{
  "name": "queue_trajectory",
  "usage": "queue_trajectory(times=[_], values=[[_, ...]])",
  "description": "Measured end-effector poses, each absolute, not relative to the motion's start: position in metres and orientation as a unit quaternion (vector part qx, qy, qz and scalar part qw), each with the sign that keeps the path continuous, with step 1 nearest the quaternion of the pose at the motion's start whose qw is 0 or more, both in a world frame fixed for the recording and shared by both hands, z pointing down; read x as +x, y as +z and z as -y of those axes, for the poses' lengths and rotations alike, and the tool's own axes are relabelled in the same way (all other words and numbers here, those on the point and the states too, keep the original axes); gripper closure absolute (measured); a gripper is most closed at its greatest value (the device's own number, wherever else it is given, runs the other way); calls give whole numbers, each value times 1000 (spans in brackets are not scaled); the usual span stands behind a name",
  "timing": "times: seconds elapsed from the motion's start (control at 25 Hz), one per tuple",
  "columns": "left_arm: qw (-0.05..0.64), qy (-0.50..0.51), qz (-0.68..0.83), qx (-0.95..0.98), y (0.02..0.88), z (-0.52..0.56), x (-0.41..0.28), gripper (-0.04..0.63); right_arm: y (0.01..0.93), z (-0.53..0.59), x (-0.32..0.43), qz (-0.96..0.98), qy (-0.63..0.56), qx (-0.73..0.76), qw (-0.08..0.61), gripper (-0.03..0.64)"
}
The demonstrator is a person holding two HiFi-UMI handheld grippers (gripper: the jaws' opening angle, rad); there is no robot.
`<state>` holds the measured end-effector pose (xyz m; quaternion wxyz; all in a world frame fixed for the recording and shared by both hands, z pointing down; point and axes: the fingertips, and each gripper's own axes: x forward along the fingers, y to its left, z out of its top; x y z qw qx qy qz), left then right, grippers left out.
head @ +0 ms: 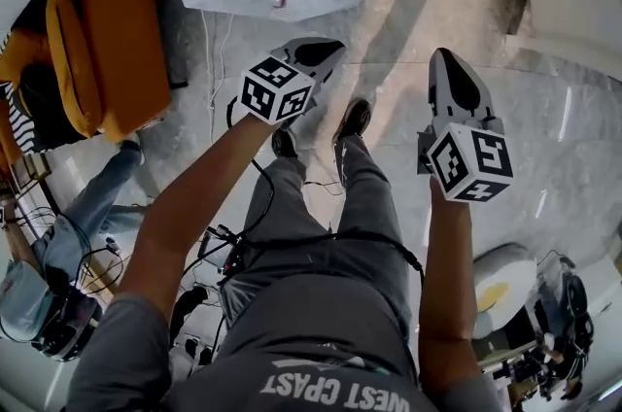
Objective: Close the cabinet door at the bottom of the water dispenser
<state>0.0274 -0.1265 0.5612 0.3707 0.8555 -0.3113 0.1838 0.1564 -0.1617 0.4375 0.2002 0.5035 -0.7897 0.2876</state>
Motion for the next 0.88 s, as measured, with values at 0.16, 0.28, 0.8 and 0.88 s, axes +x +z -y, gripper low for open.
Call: queue_trajectory(times=[0.16, 0.28, 0.8, 0.88], values=[[328, 139, 321, 877, 476, 141, 20, 569, 386, 169, 145, 808, 257, 499, 182, 586], [296, 112, 337, 887, 411, 136, 0, 571, 351, 159, 131, 819, 243, 490, 171, 588], [127, 59, 409, 902, 169, 68, -107, 569, 164, 104, 73, 877, 152, 447, 94, 588], [102, 58, 425, 898, 140, 54, -122, 569, 139, 92, 64, 884, 138, 439, 83, 588]])
